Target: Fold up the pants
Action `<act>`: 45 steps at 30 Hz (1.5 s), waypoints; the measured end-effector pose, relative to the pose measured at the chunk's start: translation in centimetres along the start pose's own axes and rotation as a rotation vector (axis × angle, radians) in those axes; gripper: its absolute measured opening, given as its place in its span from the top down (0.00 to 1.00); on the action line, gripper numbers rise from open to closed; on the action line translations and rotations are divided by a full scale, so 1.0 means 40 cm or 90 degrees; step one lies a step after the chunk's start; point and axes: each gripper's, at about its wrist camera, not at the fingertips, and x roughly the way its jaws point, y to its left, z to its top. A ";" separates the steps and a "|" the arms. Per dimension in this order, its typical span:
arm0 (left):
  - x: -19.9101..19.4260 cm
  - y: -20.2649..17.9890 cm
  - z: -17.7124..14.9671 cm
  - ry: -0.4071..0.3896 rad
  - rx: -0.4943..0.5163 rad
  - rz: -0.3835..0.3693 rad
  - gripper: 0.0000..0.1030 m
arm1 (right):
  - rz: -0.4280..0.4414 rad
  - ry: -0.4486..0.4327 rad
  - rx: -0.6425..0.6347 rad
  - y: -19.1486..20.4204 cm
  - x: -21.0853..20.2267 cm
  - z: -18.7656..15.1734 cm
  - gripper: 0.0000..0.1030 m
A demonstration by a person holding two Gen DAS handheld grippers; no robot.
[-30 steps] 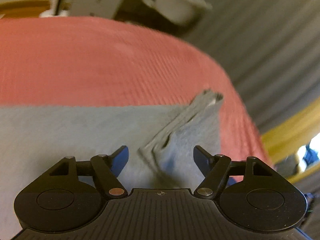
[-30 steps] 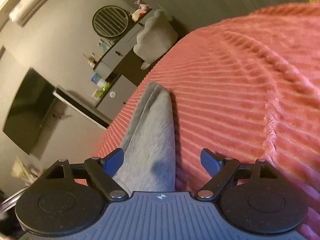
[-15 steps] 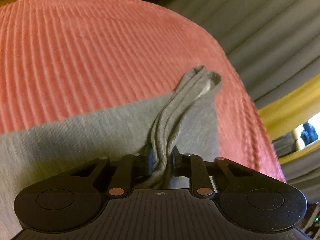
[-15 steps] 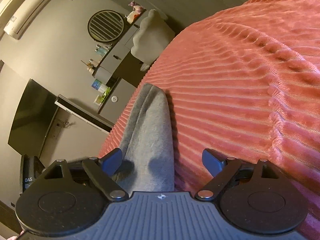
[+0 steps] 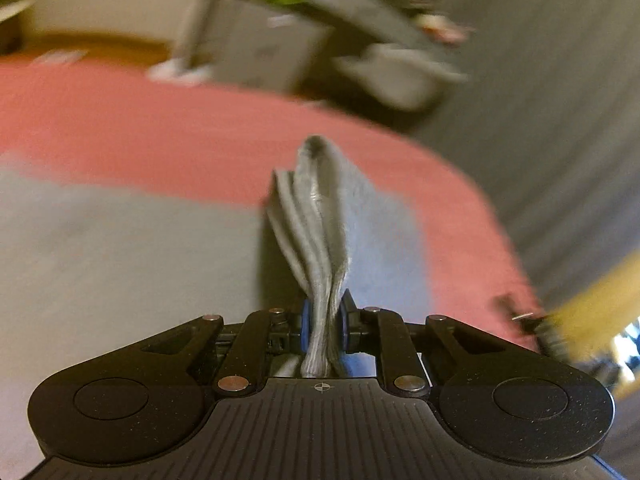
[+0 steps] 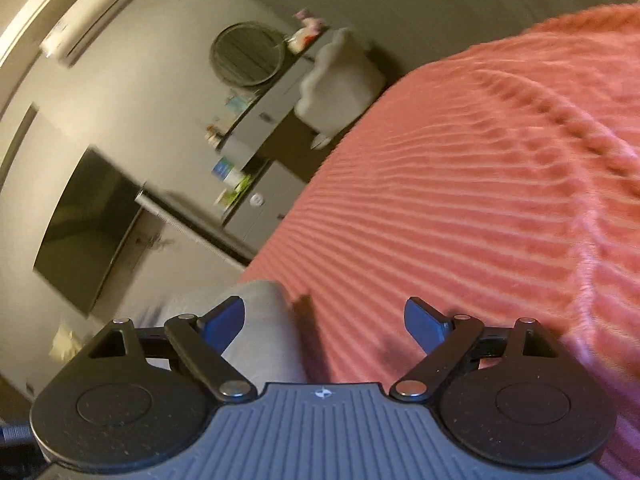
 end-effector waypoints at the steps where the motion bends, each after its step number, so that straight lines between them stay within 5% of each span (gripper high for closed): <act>1: -0.010 0.056 -0.030 0.008 -0.030 0.033 0.82 | 0.008 0.005 -0.014 0.013 0.001 -0.004 0.15; 4: -0.031 0.168 -0.091 0.013 -0.129 0.064 0.78 | 0.030 0.025 -0.055 0.047 0.007 -0.018 0.15; 8: -0.029 0.203 -0.099 -0.015 -0.175 0.016 0.40 | 0.037 0.049 -0.091 0.074 0.010 -0.030 0.14; 13: 0.068 0.199 -0.028 0.010 -0.190 -0.019 0.38 | 0.033 0.058 -0.116 0.092 0.008 -0.043 0.14; 16: 0.130 0.184 -0.003 0.023 -0.187 -0.027 0.46 | 0.030 0.068 -0.127 0.102 0.022 -0.048 0.14; 18: 0.162 0.178 0.008 0.033 -0.184 -0.024 0.82 | 0.038 0.075 -0.139 0.107 0.029 -0.055 0.14; 21: 0.152 0.158 0.010 0.008 -0.178 -0.025 0.84 | 0.075 0.086 -0.148 0.119 0.034 -0.063 0.22; 23: 0.108 0.133 0.011 -0.030 -0.152 -0.039 0.85 | 0.112 0.102 -0.154 0.131 0.034 -0.067 0.57; 24: 0.079 0.130 0.016 -0.046 -0.151 -0.051 0.85 | 0.136 0.116 -0.159 0.140 0.033 -0.071 0.63; 28: -0.007 0.138 0.027 -0.095 -0.125 -0.022 0.84 | 0.248 0.174 -0.186 0.188 0.020 -0.099 0.67; 31: -0.016 0.190 0.009 -0.078 -0.143 0.038 0.83 | 0.246 0.208 -0.218 0.212 0.031 -0.121 0.67; 35: 0.015 0.230 -0.055 -0.034 -0.156 0.110 0.72 | 0.213 0.252 -0.175 0.187 0.065 -0.127 0.65; 38: -0.017 0.213 -0.104 -0.066 -0.152 0.076 0.28 | 0.202 0.258 -0.130 0.162 0.071 -0.126 0.64; 39: -0.026 0.210 -0.122 -0.074 -0.160 0.071 0.24 | 0.199 0.262 -0.117 0.153 0.072 -0.129 0.64; 42: -0.046 0.223 -0.164 -0.076 -0.167 0.060 0.25 | 0.177 0.270 -0.081 0.123 0.072 -0.128 0.61; 45: -0.061 0.246 -0.210 -0.091 -0.172 0.044 0.32 | 0.154 0.274 -0.056 0.094 0.053 -0.127 0.47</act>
